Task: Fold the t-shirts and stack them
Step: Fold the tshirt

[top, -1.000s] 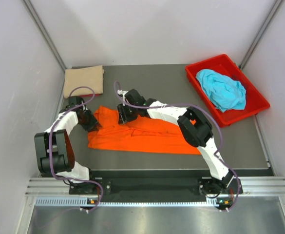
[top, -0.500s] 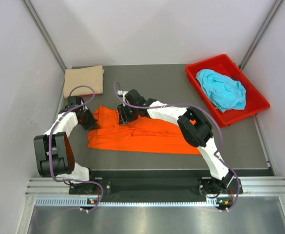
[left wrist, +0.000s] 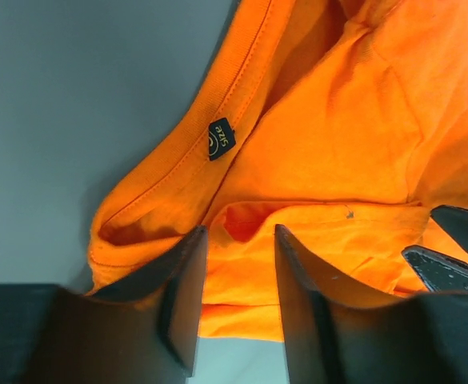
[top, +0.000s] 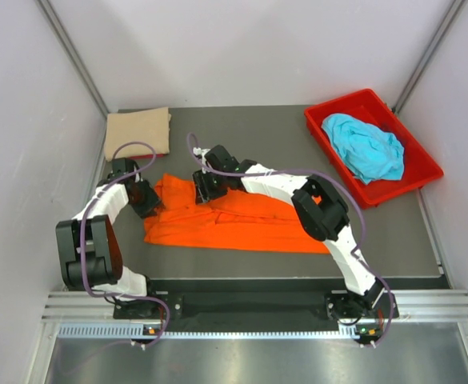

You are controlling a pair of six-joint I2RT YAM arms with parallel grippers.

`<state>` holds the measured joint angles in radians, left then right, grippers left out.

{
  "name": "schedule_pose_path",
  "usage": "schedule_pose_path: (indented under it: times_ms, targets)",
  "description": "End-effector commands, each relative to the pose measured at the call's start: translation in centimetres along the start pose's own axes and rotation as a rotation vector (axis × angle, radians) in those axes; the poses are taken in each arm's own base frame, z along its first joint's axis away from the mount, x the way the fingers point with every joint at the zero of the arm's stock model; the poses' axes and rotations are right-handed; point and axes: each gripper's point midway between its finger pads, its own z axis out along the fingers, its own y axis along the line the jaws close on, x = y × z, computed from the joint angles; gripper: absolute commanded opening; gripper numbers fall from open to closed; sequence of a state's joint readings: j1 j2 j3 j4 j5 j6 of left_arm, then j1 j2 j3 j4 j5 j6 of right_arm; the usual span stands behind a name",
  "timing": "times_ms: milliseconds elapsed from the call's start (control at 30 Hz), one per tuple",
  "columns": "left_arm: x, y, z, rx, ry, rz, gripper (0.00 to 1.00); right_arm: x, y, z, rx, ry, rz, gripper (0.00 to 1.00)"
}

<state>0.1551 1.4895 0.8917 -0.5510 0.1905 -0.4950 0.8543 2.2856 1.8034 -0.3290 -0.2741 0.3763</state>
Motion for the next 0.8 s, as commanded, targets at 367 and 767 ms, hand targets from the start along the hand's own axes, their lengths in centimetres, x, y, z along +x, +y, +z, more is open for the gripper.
schedule_pose_path:
  times_ms: [367, 767]
  targets:
    - [0.7, -1.3, 1.2, 0.09, 0.051, 0.029, 0.2, -1.8, 1.2, 0.1, -0.066, -0.026, -0.01, 0.4]
    - [1.7, -2.2, -0.8, 0.106, 0.059, 0.048, 0.0, -2.3, 1.1, -1.1, -0.038, -0.045, -0.012, 0.0]
